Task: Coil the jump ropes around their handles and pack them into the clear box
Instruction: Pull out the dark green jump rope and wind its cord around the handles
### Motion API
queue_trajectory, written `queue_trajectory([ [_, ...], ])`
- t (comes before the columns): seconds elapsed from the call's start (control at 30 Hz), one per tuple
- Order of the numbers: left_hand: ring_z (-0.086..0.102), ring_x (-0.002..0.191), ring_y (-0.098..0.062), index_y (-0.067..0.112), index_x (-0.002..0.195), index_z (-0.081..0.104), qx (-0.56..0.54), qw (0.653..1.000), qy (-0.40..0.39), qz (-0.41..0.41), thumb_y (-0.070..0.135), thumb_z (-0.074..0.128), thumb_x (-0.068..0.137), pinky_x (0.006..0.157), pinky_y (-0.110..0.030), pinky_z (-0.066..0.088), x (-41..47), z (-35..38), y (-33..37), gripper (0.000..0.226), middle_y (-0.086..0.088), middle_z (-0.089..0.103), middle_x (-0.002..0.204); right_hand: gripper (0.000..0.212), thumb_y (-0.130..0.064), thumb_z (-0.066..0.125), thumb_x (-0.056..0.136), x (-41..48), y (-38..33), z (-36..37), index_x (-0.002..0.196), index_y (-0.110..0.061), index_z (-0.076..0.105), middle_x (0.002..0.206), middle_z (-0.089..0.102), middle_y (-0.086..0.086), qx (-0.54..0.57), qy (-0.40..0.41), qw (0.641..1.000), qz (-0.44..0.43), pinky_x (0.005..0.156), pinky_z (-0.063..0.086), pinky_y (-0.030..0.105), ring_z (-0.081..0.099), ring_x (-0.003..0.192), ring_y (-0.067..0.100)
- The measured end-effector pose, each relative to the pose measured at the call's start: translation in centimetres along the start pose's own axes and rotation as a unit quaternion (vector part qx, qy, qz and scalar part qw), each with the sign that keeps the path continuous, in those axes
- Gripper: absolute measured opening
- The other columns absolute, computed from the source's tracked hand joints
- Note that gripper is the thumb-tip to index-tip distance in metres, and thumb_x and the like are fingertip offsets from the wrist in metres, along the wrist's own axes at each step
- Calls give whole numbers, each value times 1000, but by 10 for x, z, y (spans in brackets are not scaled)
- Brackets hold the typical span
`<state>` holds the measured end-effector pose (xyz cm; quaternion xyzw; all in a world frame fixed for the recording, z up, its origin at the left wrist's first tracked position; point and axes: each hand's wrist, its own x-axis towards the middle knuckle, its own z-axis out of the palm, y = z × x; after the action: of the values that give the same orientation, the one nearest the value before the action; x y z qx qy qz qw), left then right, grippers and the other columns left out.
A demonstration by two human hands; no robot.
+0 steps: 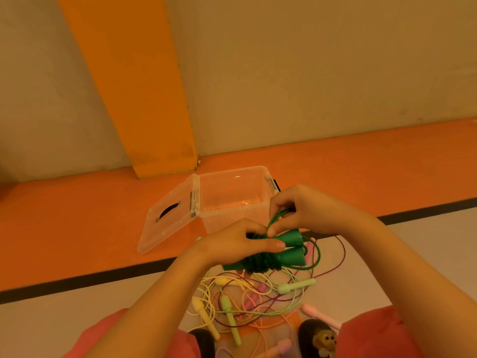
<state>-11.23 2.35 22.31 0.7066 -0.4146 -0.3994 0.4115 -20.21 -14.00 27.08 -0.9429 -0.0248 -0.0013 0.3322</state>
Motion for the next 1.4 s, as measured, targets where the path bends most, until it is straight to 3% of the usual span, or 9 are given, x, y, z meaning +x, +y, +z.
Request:
queue_trajectory([
  [0.17,60,50,-24,2,98,58,-226,971,-51,53,48,80,65,45,-26,50,-9,-13,7,60,-23,65,83,13,-24,69,79,-1,16,-14,66,-21,68,59,58,6,145,57,988,8,57,39,30,49,57,11],
  [0.33,54,44,-23,2,113,50,-358,925,6,127,53,77,66,46,-25,45,-4,-20,9,75,-15,65,85,14,-16,59,91,-1,13,-17,78,-17,64,50,45,-5,106,70,992,8,52,36,28,41,47,9],
  [0.47,52,44,-23,8,126,44,-379,912,88,131,44,55,85,46,-27,43,3,-16,11,56,-13,63,83,16,-15,52,95,1,9,-8,81,-21,57,53,53,-6,86,50,994,37,53,45,24,51,48,10],
  [0.6,51,45,-22,14,97,63,-390,900,163,103,43,48,82,46,-26,42,6,-21,14,36,-11,63,82,14,-19,53,95,-2,10,-12,84,-21,62,64,61,-6,3,60,996,66,59,48,30,59,50,12],
  [0.7,52,44,-21,8,103,56,-391,897,199,63,43,49,86,45,-24,43,9,-22,12,40,-9,64,78,13,-19,61,90,-3,10,-11,77,-20,63,64,66,-7,-19,115,991,60,60,50,29,62,52,9],
  [0.87,54,45,-19,7,108,56,-393,878,271,19,42,43,97,43,-23,44,16,-30,1,39,-8,61,74,6,-19,72,81,-4,11,-14,77,-15,71,74,71,-2,117,219,968,37,70,48,23,66,72,8],
  [1.1,55,44,-20,6,103,59,-422,877,224,-40,44,45,95,42,-23,44,21,-11,5,40,-8,61,72,10,-12,57,87,4,-11,6,93,-14,64,114,66,-4,349,161,918,-99,84,47,17,60,108,9],
  [1.2,55,44,-19,6,98,60,-448,867,211,-53,44,45,95,41,-22,44,22,-6,6,41,-8,61,71,14,-13,53,89,8,-10,6,98,-12,63,105,70,1,340,190,917,-91,89,49,28,64,103,15],
  [1.4,53,45,-18,8,92,62,-464,859,213,-28,47,44,95,43,-21,43,19,-11,6,43,-7,58,68,16,-3,61,87,10,-6,2,94,-14,53,79,70,8,314,249,915,-51,72,53,28,64,69,15],
])
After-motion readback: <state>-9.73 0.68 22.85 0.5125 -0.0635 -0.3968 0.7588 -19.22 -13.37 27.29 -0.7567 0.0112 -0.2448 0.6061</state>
